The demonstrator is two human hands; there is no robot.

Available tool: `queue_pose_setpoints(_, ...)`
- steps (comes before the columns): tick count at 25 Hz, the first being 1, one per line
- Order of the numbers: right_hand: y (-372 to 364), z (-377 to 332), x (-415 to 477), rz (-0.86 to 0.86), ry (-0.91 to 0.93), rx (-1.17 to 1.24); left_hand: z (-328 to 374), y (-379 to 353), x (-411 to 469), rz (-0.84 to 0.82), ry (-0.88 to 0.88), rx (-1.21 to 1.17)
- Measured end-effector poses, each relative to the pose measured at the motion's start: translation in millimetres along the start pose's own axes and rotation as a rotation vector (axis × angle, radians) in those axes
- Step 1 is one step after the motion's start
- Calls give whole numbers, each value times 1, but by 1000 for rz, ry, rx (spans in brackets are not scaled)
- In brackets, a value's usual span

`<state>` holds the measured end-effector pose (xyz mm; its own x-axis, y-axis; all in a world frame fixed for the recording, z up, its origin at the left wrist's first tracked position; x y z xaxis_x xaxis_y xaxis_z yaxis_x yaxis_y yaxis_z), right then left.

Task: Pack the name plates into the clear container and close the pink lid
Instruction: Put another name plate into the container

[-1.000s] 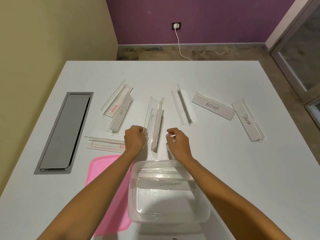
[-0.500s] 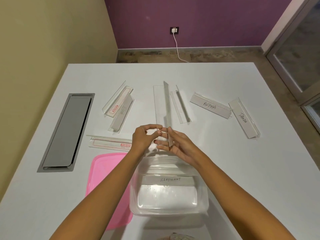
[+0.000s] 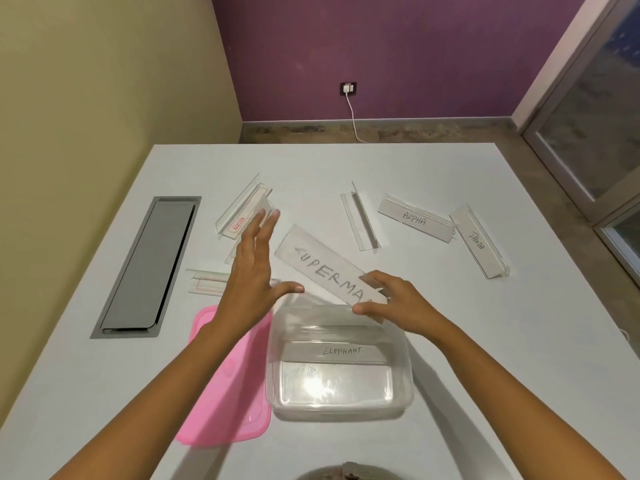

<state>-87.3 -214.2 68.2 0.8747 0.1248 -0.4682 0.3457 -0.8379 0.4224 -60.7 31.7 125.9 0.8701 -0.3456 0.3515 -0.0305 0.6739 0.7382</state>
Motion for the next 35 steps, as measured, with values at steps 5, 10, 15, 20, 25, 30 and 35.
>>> queue_pose_setpoints(5, -7, 3, -23, -20, 100, -374, 5, -14, -33, -254, -146, 305)
queue_pose_setpoints(10, -25, 21, -22, -41, 128, -543, -6, -51, -69, -420, -219, 396)
queue_pose_setpoints(15, -41, 42, -14, 35, 153, -744, -14, -66, -76, -405, -247, 530)
queue_pose_setpoints(20, -50, 45, -10, 116, 177, -847, -27, -62, -86, -279, -96, 408)
queue_pose_setpoints(25, -60, 50, -9, 165, 224, -952, -37, -52, -94, -149, 47, 264)
queue_pose_setpoints(30, -65, 52, -6, 211, 236, -1167, -34, -52, -95, -106, 51, 244)
queue_pose_setpoints(35, -66, 52, -8, 237, 248, -1153, -35, -53, -96, -93, 69, 238)
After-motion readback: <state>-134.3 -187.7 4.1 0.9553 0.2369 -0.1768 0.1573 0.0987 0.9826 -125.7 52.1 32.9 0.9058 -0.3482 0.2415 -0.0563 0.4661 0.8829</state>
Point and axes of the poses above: each hand's wrist, its own x-axis towards the middle knuckle, its own y-axis out of the back of the hand, z = x × y, the point moved 4 cm from there along x, towards the middle knuckle, and after that the axes turned 9 degrees about -y, right-handed, at the moved point
